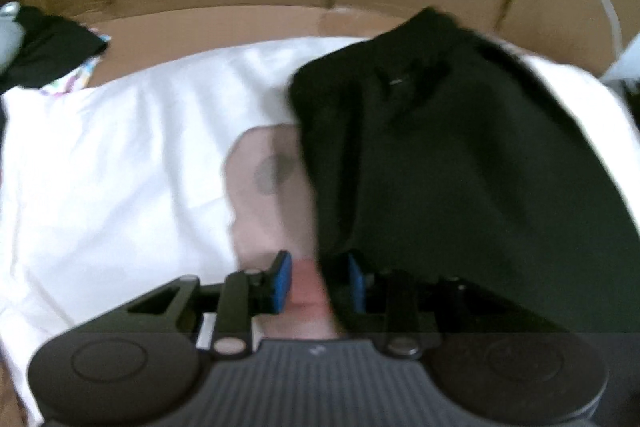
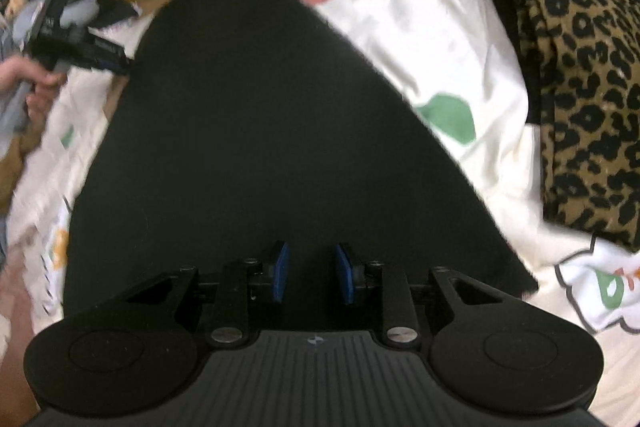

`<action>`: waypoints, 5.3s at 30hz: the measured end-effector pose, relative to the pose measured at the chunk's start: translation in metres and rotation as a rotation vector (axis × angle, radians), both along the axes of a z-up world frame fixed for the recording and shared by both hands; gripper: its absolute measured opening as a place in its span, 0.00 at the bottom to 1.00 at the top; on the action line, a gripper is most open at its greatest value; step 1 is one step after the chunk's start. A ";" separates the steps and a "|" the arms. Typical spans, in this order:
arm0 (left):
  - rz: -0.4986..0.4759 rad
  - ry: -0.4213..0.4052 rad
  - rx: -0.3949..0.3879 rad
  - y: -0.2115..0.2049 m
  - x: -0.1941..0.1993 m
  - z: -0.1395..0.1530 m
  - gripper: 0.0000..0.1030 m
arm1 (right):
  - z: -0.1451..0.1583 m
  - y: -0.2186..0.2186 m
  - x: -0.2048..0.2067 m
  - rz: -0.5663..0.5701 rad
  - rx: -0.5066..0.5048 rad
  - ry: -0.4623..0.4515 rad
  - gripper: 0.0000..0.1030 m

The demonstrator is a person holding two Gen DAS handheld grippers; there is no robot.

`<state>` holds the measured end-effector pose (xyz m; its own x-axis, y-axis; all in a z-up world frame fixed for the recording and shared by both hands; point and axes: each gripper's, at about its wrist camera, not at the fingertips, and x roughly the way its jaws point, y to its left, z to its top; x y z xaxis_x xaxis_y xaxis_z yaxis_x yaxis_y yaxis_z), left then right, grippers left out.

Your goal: Fold clothes

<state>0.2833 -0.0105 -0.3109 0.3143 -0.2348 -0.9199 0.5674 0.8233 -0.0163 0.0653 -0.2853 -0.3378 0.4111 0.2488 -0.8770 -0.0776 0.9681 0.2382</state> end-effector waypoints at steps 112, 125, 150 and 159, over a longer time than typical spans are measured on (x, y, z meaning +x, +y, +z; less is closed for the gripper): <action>-0.379 -0.015 -0.083 0.104 -0.236 0.005 0.06 | 0.004 0.140 -0.064 0.506 0.048 0.131 0.71; -0.234 0.044 -0.095 0.127 -0.216 0.004 0.00 | 0.001 0.140 -0.065 0.524 0.031 0.134 0.71; -0.356 0.102 -0.095 0.085 -0.217 -0.012 0.02 | 0.000 0.133 -0.067 0.503 0.063 0.137 0.70; -0.286 0.063 -0.104 0.095 -0.204 0.012 0.08 | 0.011 0.117 -0.062 0.440 0.064 0.105 0.70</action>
